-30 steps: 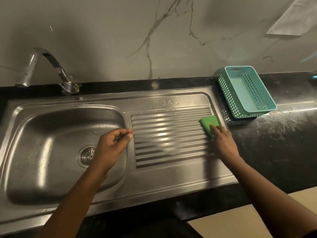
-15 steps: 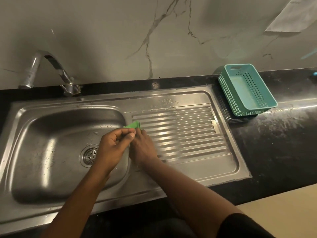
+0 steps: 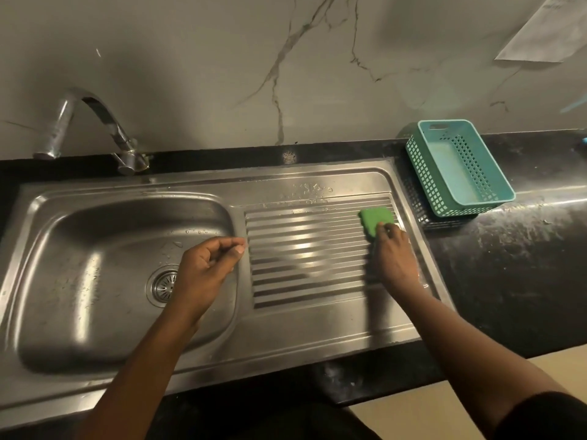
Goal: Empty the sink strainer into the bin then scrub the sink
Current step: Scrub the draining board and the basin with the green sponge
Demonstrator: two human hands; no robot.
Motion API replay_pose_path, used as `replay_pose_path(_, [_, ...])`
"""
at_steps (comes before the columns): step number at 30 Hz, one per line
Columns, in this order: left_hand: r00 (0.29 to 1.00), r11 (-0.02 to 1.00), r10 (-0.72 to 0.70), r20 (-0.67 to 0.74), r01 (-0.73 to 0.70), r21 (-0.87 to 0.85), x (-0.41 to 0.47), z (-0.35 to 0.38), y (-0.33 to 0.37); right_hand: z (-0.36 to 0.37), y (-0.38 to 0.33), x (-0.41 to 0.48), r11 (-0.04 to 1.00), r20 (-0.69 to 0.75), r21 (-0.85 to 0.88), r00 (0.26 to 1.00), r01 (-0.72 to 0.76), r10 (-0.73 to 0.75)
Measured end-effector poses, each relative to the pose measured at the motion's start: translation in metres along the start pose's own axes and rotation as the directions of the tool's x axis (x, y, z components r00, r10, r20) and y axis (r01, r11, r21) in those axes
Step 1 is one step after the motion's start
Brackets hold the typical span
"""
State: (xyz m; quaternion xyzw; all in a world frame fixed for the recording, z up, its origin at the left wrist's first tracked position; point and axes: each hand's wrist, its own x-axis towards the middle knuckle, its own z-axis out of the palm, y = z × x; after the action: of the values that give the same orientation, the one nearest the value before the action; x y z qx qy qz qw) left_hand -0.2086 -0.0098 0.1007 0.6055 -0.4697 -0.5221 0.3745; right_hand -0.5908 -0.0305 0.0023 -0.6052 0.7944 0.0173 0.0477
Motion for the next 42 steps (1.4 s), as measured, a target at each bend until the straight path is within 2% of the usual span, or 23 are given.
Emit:
replay_pose_path(2, [1.0,1.0,-0.009,-0.007,0.009,0.01,-0.001,-0.004,-0.002,0.001,-0.021,0.003,0.983,0.002,0.065,0.986,-0.169,0.169])
replay_pose_path(4, [1.0,1.0,-0.021,-0.013,0.021,0.018,-0.002,-0.008,-0.003,0.0,-0.057,0.003,0.957,0.039,0.174,0.972,-0.233,0.23])
replay_pose_path(5, [1.0,0.999,-0.026,-0.012,0.026,0.018,-0.002,-0.009,-0.004,0.001,-0.078,-0.001,0.957,0.028,0.216,0.981,-0.191,0.19])
replay_pose_path(7, [1.0,1.0,-0.026,-0.01,0.026,0.014,-0.001,-0.01,-0.004,0.003,-0.131,-0.014,0.961,0.021,0.277,1.0,-0.011,0.006])
replay_pose_path(9, [0.999,1.0,-0.019,-0.028,0.019,0.004,0.0,-0.01,-0.002,0.005,-0.191,-0.031,0.937,0.071,0.3,0.975,0.182,-0.212])
replay_pose_path(11, [0.999,1.0,-0.002,-0.051,0.002,0.007,0.002,-0.011,0.0,0.006,-0.234,-0.041,0.914,0.106,0.288,0.939,0.286,-0.328])
replay_pose_path(14, [0.998,1.0,0.015,-0.059,-0.014,0.013,0.004,-0.01,0.003,0.005,-0.235,-0.033,0.879,0.137,0.251,0.884,0.406,-0.447])
replay_pose_path(17, [0.999,1.0,0.001,-0.05,0.0,0.016,0.006,-0.006,0.002,0.002,-0.19,-0.014,0.791,0.16,0.167,0.775,0.589,-0.611])
replay_pose_path(18, [0.999,1.0,-0.01,-0.043,0.01,0.02,0.007,-0.004,0.002,0.001,-0.17,-0.01,0.789,0.163,0.157,0.773,0.593,-0.613])
replay_pose_path(20, [0.999,0.999,-0.018,-0.028,0.019,0.029,0.007,-0.002,0.0,0.001,-0.117,-0.004,0.853,0.117,0.125,0.846,0.507,-0.52])
replay_pose_path(23, [0.999,0.999,-0.035,-0.02,0.035,0.023,0.007,0.003,-0.002,-0.007,-0.021,0.009,0.975,0.075,0.103,0.976,0.196,-0.204])
replay_pose_path(26, [0.999,0.999,-0.047,-0.011,0.047,0.025,0.008,0.009,-0.002,-0.017,0.015,0.035,0.996,0.157,0.086,0.988,-0.002,-0.012])
replay_pose_path(30, [0.999,0.999,-0.036,-0.004,0.036,0.019,0.007,0.009,-0.003,-0.017,-0.035,0.055,0.955,0.167,0.173,0.962,-0.242,0.214])
replay_pose_path(32, [0.999,0.999,-0.036,0.005,0.036,0.026,0.007,0.006,-0.003,-0.014,-0.072,0.052,0.943,0.169,0.23,0.964,-0.24,0.204])
replay_pose_path(37, [0.999,0.999,-0.041,0.011,0.04,0.031,0.009,-0.003,-0.005,-0.007,-0.164,0.019,0.977,0.172,0.207,0.985,-0.042,0.006])
replay_pose_path(42, [1.0,0.998,-0.031,0.006,0.03,0.051,0.011,-0.008,-0.003,-0.006,-0.235,-0.015,0.96,0.235,0.224,0.947,0.169,-0.221])
